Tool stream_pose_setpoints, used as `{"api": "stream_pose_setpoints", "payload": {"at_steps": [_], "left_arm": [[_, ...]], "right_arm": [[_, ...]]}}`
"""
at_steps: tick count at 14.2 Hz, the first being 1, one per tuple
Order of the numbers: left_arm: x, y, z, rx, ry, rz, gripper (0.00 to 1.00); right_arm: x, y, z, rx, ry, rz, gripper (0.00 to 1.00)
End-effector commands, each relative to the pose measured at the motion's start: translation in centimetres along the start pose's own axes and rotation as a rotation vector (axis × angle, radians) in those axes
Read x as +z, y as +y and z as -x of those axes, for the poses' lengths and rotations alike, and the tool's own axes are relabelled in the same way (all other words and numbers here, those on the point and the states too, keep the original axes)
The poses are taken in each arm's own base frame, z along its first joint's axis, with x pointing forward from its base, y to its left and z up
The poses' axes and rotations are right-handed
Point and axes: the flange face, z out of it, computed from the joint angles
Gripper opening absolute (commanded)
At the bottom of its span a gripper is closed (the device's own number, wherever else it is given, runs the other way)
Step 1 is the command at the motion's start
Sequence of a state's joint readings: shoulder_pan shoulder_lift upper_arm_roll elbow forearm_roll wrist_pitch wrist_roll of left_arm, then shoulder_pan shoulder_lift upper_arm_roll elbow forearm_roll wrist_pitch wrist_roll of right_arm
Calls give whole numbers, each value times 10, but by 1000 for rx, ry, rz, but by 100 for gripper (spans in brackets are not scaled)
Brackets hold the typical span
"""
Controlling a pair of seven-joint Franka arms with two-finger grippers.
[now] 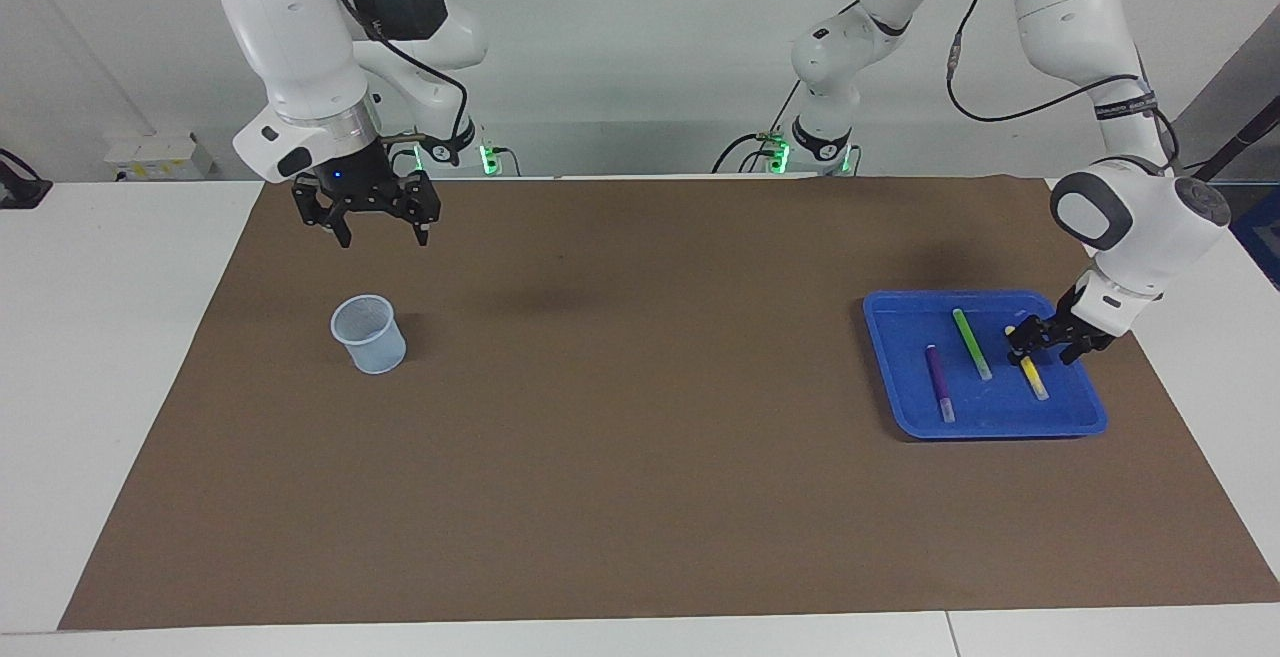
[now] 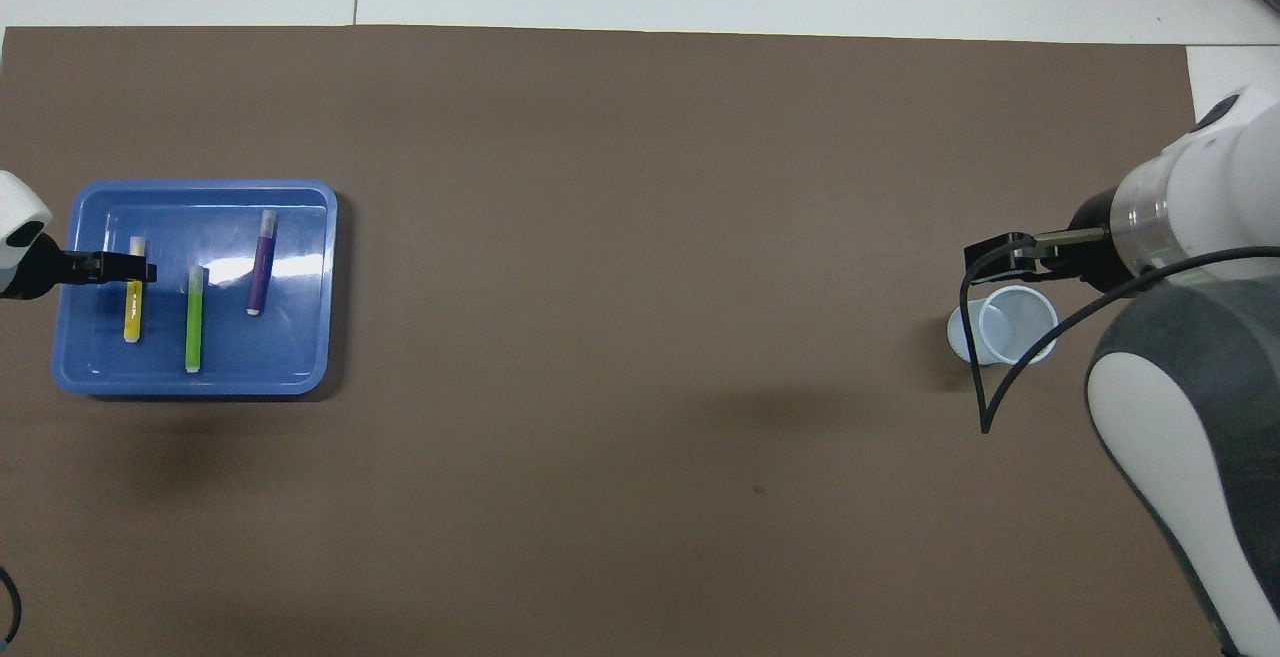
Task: Right arm passes pens to left for tray arrangement
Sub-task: 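Release the yellow pen in the tray and raise the left gripper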
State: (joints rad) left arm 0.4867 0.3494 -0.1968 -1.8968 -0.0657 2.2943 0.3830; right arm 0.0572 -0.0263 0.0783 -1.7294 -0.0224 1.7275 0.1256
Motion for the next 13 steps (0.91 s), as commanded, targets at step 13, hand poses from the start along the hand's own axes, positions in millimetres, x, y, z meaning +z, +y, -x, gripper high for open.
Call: {"api": "stream_pose_setpoints", "payload": {"at_steps": [13], "left_arm": [[-176, 88, -57, -116, -71, -30, 100]], "right_arm": [[-3, 1, 3, -17, -5, -4, 100]]}}
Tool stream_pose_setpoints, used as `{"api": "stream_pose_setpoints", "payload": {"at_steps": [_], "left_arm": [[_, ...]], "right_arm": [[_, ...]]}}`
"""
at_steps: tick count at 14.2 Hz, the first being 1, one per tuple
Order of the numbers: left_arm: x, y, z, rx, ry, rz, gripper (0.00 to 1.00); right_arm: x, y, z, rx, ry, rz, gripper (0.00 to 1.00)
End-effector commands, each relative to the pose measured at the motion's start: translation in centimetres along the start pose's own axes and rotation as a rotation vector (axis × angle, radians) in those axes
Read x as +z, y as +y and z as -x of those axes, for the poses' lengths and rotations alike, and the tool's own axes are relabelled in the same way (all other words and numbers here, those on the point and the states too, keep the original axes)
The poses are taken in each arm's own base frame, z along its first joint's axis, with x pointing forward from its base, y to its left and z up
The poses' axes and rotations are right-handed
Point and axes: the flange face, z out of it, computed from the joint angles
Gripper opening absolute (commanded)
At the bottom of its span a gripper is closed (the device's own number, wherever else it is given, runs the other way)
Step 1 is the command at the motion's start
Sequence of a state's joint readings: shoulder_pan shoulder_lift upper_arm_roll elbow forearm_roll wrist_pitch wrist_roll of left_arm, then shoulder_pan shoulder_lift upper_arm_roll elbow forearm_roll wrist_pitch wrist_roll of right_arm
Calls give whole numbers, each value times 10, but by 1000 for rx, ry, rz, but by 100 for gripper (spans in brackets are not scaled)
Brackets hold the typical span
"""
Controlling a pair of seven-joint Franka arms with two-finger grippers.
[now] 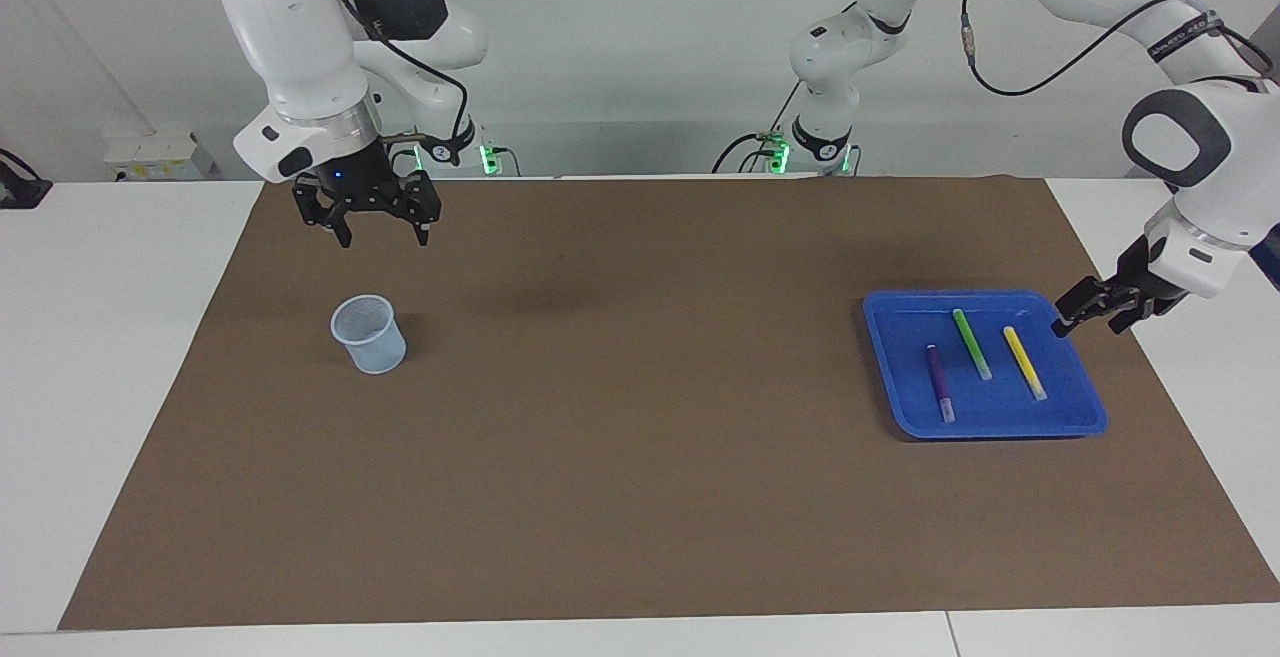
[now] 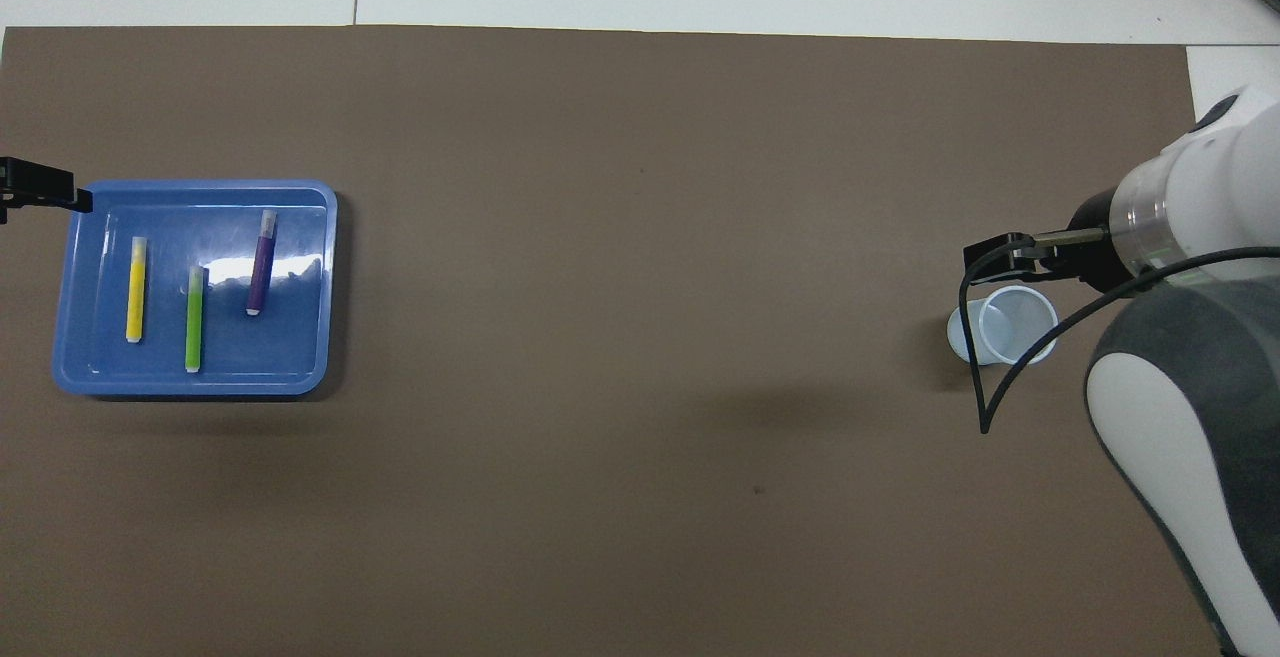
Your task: Right arm passes pens to left for tray arrangement
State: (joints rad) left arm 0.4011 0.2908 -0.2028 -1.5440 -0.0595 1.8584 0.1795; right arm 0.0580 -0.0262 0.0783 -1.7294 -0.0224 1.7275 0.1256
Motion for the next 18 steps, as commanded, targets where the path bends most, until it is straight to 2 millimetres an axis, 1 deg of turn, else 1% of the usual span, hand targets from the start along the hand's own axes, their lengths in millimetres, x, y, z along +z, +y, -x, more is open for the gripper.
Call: {"api": "stream_pose_setpoints", "payload": {"at_steps": [1, 3, 6, 7, 9, 11, 12, 13, 14, 16, 18], "left_arm": [[-32, 42, -3, -58, -45, -53, 100], [-41, 60, -2, -92, -56, -54, 100], [-67, 83, 8, -106, -35, -64, 100], [-72, 89, 12, -116, -40, -68, 100], [-96, 124, 22, -101, -4, -89, 100], [-113, 149, 33, -83, 19, -120, 100], [-116, 153, 37, -88, 13, -124, 100], [-117, 163, 41, -75, 1, -125, 100], [-124, 171, 45, -62, 9, -127, 100], [-133, 181, 54, -47, 23, -132, 100], [-141, 181, 60, -49, 23, -134, 100]], "right_arm": [[-3, 1, 3, -16, -5, -4, 100], [-3, 1, 3, -16, -5, -4, 100], [-3, 1, 4, -16, -8, -5, 100], [-3, 1, 4, -16, -7, -6, 100], [-3, 1, 4, -16, -7, -6, 100], [-3, 1, 4, -16, -7, -6, 100], [-3, 1, 4, -17, -6, -4, 100], [-3, 1, 4, -16, -7, -6, 100], [-3, 1, 4, -14, -7, -6, 100], [-4, 1, 4, -16, -5, -6, 100], [-4, 1, 4, -16, -5, -6, 100]]}}
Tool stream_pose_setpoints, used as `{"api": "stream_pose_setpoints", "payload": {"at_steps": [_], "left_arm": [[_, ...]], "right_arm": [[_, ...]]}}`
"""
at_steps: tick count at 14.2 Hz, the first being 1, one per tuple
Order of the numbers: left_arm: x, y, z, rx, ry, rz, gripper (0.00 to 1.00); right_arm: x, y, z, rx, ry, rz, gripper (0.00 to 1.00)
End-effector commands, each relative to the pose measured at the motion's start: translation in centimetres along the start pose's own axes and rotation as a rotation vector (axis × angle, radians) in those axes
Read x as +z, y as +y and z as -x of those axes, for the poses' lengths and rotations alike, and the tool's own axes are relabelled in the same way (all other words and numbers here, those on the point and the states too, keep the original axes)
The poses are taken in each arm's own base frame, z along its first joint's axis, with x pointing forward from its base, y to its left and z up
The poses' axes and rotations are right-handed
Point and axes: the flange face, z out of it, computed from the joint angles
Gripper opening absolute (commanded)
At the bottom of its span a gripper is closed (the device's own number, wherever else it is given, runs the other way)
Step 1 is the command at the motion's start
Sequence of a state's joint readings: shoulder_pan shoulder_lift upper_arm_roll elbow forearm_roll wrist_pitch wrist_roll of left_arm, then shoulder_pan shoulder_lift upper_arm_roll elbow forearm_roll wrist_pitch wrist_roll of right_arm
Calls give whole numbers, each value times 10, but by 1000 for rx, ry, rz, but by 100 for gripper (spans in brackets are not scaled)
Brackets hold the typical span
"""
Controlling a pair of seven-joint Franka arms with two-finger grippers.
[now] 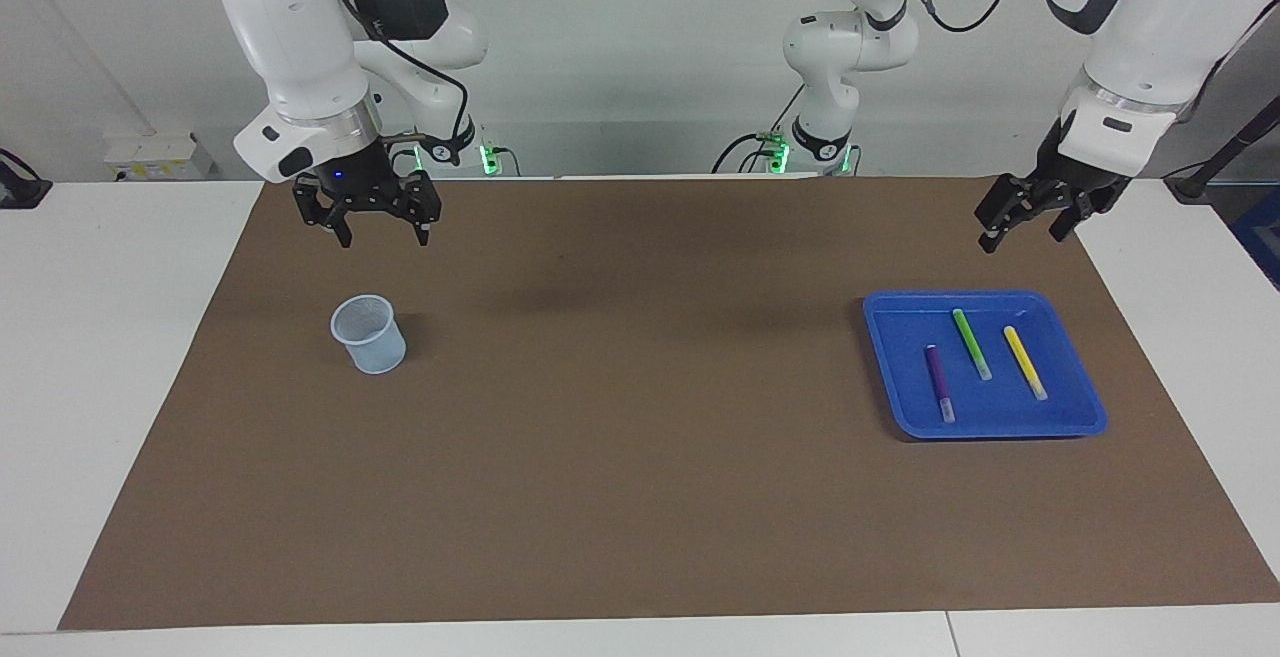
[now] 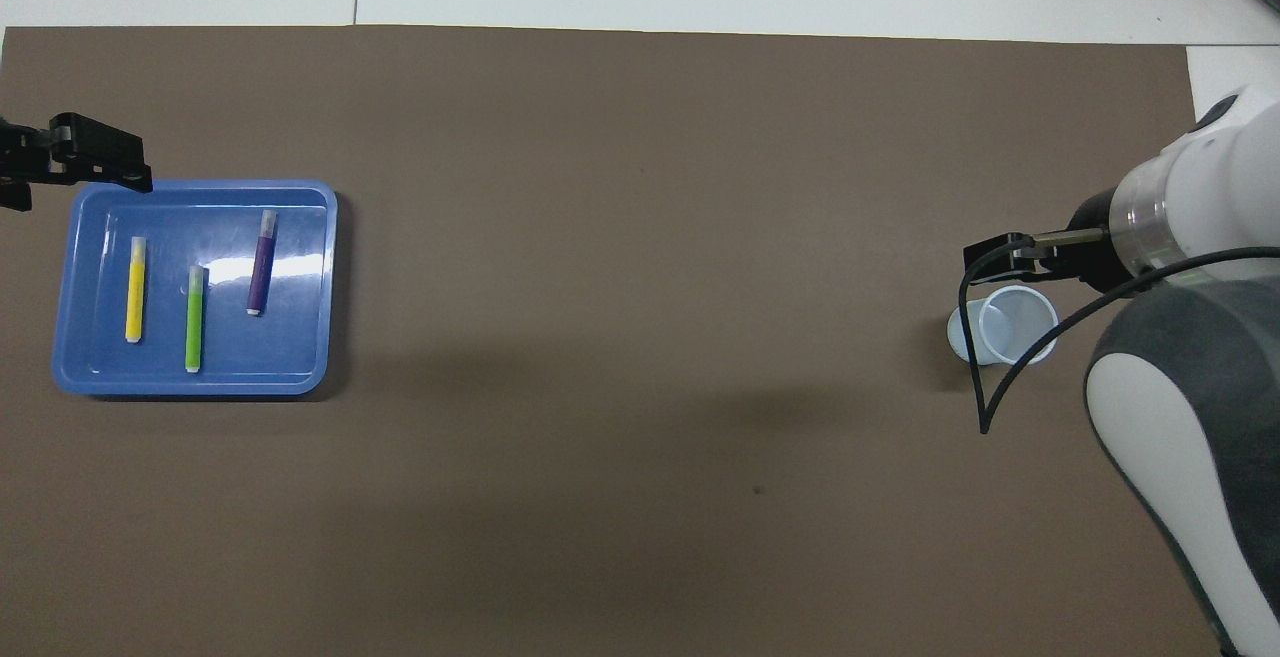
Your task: Right arm passes pens to left for tray arrangement
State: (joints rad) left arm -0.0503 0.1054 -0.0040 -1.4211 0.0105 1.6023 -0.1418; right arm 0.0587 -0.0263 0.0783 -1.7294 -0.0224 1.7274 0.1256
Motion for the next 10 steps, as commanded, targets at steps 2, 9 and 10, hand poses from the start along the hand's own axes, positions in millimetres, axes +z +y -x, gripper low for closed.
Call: {"api": "stream_pose_setpoints", "payload": {"at_steps": [2, 9, 10], "left_arm": [[-23, -4, 24, -8, -26, -16, 100], [-28, 9, 41, 30, -62, -15, 100], [-23, 7, 43, 26, -51, -7, 100]], "right_arm": [[-4, 1, 3, -15, -5, -6, 100], [-4, 2, 4, -13, -7, -6, 100], [-5, 0, 5, -16, -13, -5, 100]]}}
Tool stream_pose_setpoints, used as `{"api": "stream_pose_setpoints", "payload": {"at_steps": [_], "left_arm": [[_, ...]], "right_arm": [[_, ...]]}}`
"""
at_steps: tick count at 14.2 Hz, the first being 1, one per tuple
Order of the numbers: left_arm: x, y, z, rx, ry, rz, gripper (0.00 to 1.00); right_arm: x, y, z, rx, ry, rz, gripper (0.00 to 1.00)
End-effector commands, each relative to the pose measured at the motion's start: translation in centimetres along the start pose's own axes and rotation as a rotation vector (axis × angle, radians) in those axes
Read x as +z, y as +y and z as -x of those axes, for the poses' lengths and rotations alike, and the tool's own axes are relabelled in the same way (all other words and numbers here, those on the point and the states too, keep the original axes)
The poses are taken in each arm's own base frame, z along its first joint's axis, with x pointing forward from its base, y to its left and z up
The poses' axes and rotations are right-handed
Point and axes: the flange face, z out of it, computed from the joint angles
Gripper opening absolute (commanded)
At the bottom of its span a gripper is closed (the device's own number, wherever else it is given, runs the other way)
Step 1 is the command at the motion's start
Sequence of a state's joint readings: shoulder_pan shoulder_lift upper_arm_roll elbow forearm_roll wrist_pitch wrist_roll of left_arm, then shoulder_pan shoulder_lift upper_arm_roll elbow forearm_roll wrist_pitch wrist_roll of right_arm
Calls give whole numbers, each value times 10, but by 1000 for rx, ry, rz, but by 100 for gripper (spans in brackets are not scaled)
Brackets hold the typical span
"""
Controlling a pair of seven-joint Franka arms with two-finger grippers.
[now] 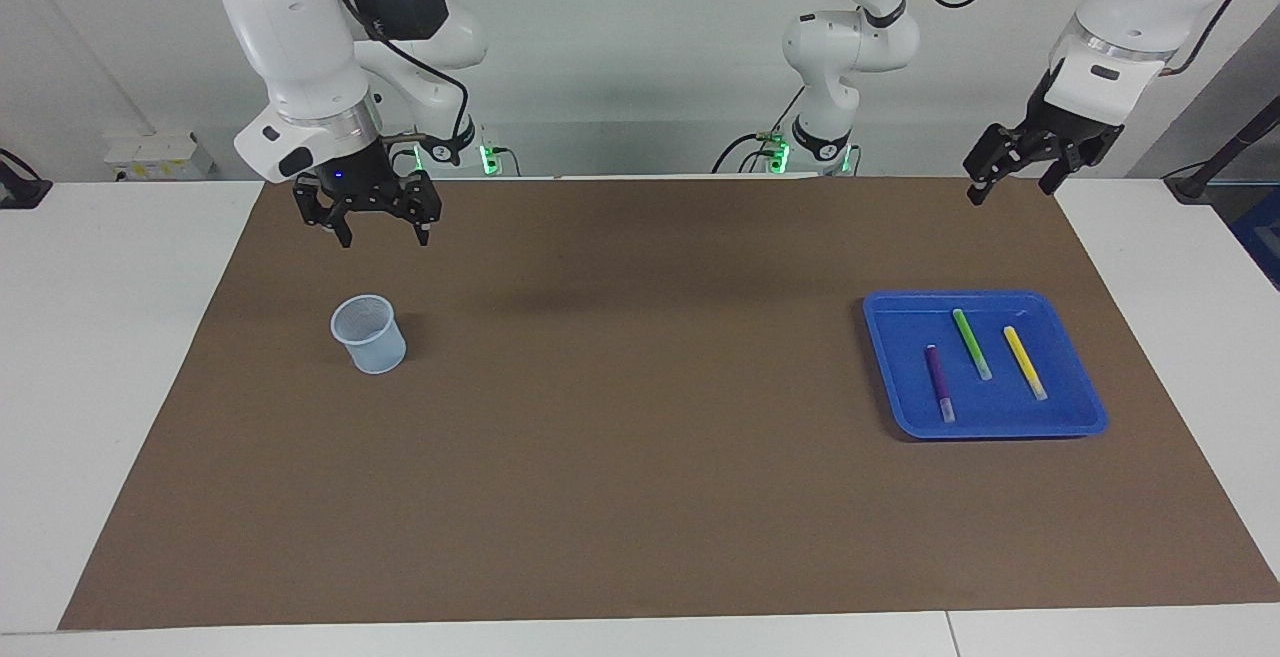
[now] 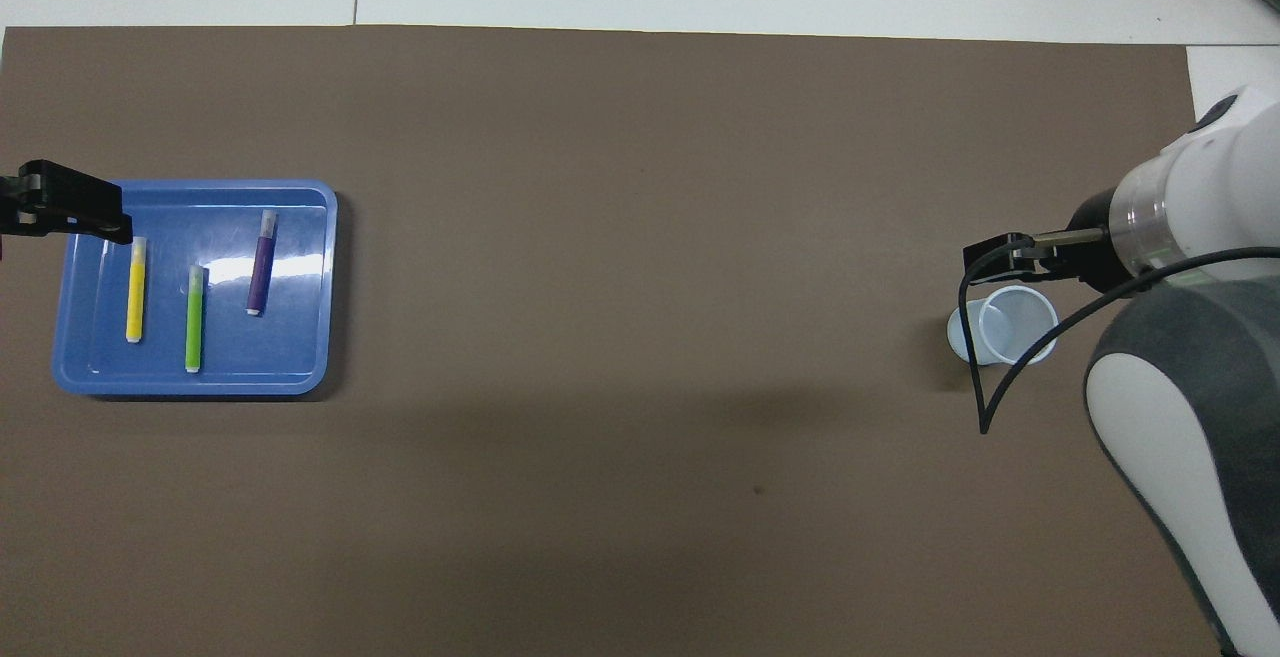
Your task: Right arm passes pens to left for tray arrangement
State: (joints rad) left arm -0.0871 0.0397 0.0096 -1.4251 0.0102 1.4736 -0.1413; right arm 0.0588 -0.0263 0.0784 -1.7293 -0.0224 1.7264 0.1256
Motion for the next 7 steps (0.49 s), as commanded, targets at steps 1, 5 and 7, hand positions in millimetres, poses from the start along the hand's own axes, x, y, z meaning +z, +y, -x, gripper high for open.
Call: {"api": "stream_pose_setpoints", "payload": {"at_steps": [1, 5, 7], "left_arm": [[14, -3, 13, 0, 22, 8, 100], [28, -12, 19, -16, 24, 10, 100], [30, -19, 19, -13, 13, 8, 100]], "right_arm": [[-5, 0, 6, -18, -19, -4, 100], [-7, -3, 12, -22, -47, 0, 100], [-8, -1, 12, -21, -42, 0, 100]]}}
